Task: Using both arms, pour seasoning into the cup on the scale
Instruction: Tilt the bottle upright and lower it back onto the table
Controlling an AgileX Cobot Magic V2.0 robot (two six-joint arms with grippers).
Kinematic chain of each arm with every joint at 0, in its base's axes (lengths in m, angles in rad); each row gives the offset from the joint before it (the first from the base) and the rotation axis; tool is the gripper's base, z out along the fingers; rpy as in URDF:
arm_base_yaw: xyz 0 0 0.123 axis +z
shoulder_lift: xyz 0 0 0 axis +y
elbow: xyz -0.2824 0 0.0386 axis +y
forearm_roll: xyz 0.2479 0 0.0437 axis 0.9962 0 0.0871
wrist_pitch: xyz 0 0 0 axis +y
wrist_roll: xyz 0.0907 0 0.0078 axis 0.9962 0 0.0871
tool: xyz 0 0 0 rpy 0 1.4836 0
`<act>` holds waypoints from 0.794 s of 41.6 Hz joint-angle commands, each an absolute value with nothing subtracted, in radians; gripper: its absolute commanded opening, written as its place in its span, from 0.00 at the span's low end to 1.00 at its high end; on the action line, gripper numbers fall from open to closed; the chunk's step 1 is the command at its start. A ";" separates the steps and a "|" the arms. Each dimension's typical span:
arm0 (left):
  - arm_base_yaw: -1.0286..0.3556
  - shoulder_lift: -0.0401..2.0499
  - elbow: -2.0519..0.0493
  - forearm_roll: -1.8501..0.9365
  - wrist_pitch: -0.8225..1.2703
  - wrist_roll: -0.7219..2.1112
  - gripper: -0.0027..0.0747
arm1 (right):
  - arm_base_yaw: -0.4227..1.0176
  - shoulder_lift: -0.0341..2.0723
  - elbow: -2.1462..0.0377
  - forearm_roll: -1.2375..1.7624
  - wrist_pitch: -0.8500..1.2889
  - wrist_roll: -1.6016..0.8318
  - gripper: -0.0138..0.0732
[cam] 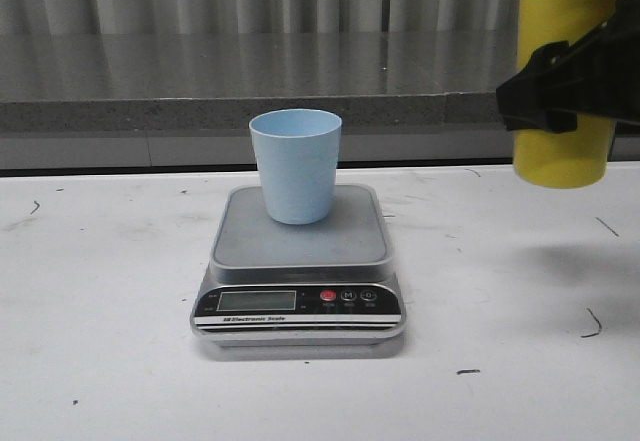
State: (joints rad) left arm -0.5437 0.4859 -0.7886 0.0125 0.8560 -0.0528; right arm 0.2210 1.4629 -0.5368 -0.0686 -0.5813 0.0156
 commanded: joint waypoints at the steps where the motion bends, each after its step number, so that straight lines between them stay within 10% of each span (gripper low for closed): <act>1: -0.549 0.492 -0.815 0.010 0.782 -0.063 0.53 | 0.212 1.511 -0.559 -0.014 -0.812 0.016 0.55; 33: -0.549 0.492 -0.815 0.010 0.782 -0.063 0.53 | 0.212 1.834 -0.624 0.042 -1.084 0.000 0.57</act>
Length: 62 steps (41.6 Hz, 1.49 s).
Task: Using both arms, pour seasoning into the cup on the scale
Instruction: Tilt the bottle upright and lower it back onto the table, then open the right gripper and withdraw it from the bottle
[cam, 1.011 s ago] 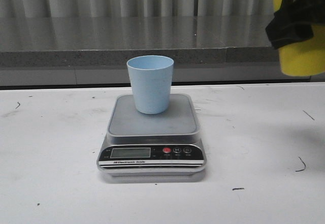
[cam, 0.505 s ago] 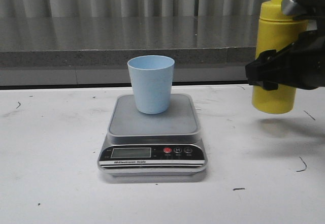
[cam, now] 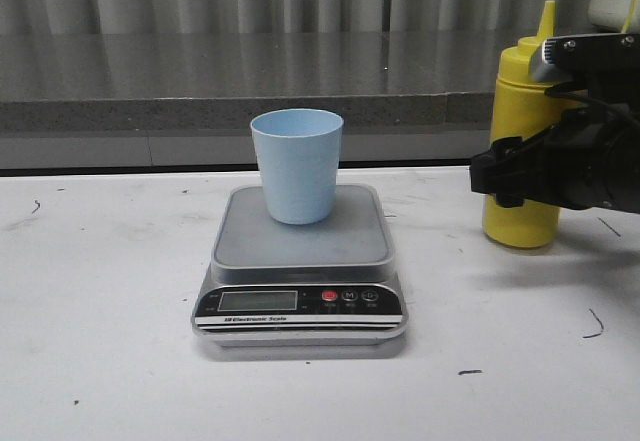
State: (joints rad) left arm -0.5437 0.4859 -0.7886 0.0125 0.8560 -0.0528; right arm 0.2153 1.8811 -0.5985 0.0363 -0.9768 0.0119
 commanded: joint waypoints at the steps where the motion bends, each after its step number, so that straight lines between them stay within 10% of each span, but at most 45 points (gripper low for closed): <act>1: -0.549 0.492 -0.815 0.010 0.782 -0.063 0.53 | 0.212 1.834 -0.624 0.042 -1.079 0.000 0.58; 18: -0.549 0.492 -0.815 0.010 0.782 -0.063 0.53 | 0.212 1.833 -0.622 0.042 -0.971 0.000 0.92; 33: -0.549 0.492 -0.815 0.010 0.782 -0.063 0.53 | 0.212 1.684 -0.514 0.027 -0.851 0.000 0.91; 52: -0.549 0.492 -0.815 0.010 0.782 -0.063 0.53 | 0.216 1.106 -0.685 0.026 0.511 0.016 0.91; 62: -0.549 0.492 -0.815 0.010 0.782 -0.063 0.53 | 0.216 0.847 -0.746 0.026 0.707 0.000 0.91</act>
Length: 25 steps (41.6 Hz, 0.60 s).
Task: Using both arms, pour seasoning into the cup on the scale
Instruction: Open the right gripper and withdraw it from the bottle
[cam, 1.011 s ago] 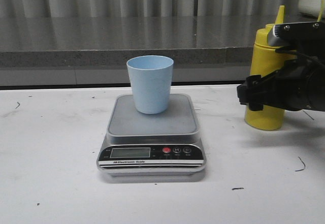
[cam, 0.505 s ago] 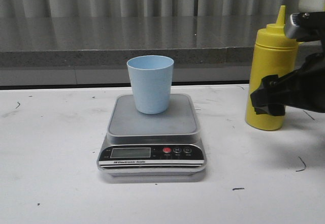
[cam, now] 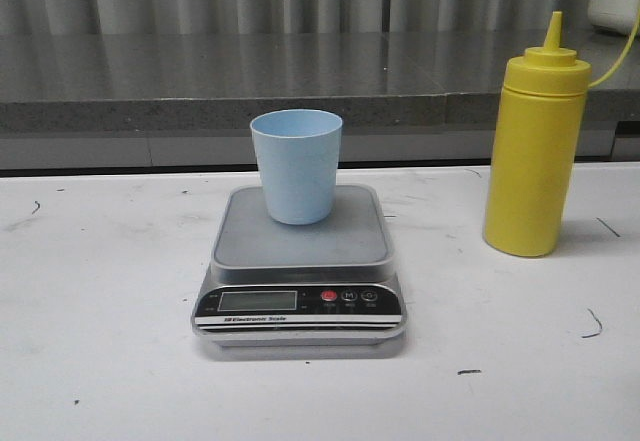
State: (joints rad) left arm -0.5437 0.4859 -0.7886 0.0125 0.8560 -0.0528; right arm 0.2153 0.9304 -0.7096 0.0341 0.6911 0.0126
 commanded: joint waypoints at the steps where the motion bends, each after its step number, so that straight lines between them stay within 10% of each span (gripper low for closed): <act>1: -0.549 0.492 -0.815 0.010 0.782 -0.063 0.53 | 0.216 0.820 -0.746 0.026 0.715 0.000 0.91; 25: -0.549 0.492 -0.815 0.010 0.756 -0.063 0.53 | 0.216 0.445 -0.746 0.026 0.971 0.000 0.91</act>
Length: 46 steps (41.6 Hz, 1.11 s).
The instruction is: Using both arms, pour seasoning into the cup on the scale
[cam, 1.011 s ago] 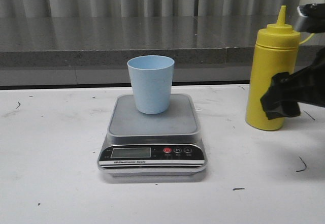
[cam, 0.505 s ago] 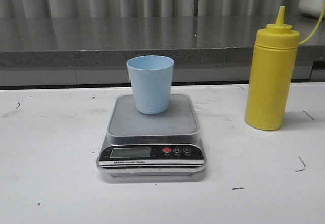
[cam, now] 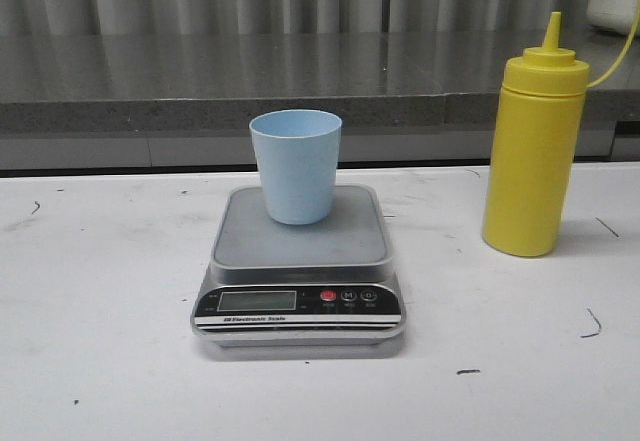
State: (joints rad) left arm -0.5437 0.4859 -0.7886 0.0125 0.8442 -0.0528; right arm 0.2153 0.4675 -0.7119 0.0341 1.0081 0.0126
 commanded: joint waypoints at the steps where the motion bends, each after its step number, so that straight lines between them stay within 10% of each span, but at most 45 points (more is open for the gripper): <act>1: -0.549 0.492 -0.815 0.010 0.756 -0.063 0.53 | 0.216 0.435 -0.746 0.026 0.974 0.000 0.91; 9: -0.549 0.492 -0.815 0.010 0.755 -0.063 0.53 | 0.216 0.399 -0.746 0.026 0.979 0.000 0.80; 23: -0.549 0.492 -0.815 0.010 0.755 -0.063 0.53 | 0.216 0.399 -0.746 0.026 0.973 0.000 0.07; 38: -0.549 0.492 -0.815 0.009 0.768 -0.063 0.01 | 0.216 0.399 -0.744 0.026 0.965 0.000 0.08; 46: -0.549 0.492 -0.815 0.009 0.768 -0.063 0.01 | 0.216 0.399 -0.744 0.026 0.965 0.000 0.08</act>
